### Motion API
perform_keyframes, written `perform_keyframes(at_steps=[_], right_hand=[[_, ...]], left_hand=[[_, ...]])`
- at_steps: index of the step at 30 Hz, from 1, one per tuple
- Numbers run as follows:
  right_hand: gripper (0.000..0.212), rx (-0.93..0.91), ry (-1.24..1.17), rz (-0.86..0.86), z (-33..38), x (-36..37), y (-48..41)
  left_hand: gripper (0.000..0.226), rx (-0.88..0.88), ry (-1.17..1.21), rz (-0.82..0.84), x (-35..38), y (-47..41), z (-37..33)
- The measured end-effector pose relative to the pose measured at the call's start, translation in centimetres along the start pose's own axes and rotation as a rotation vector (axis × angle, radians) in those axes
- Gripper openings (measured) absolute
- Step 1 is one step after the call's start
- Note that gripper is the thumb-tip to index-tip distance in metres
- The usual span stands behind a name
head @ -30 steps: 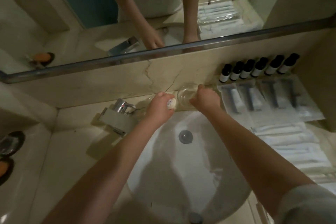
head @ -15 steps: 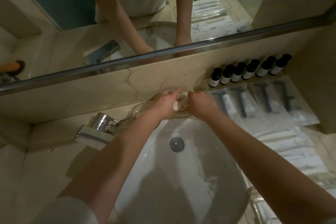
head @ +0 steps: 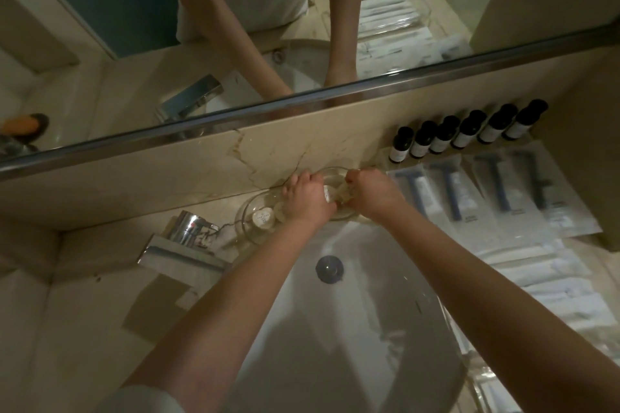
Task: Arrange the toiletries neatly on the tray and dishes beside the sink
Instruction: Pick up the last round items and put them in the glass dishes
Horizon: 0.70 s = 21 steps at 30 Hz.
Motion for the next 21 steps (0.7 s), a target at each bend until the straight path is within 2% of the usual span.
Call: perform_keyframes(at_steps=[10,21], right_hand=[[0.036,0.004,-0.025,-0.003,-0.29,-0.24,-0.3],[0.04,-0.002,-0.015,-0.006,0.08,-0.47,0.11]], left_hand=[[0.04,0.172,0.041,0.089,-0.5,-0.38,-0.65],[0.04,0.169,0.039,0.094,-0.42,-0.64,-0.49]])
Point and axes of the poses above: each hand's wrist, its own y-axis away from the middle knuckle, its own x-axis out of the palm, z = x × y, the point moved 9 cm from there along -y, towards the middle knuckle, and after that the axes turned 10 degrees about -x, right-handed, at the moved point
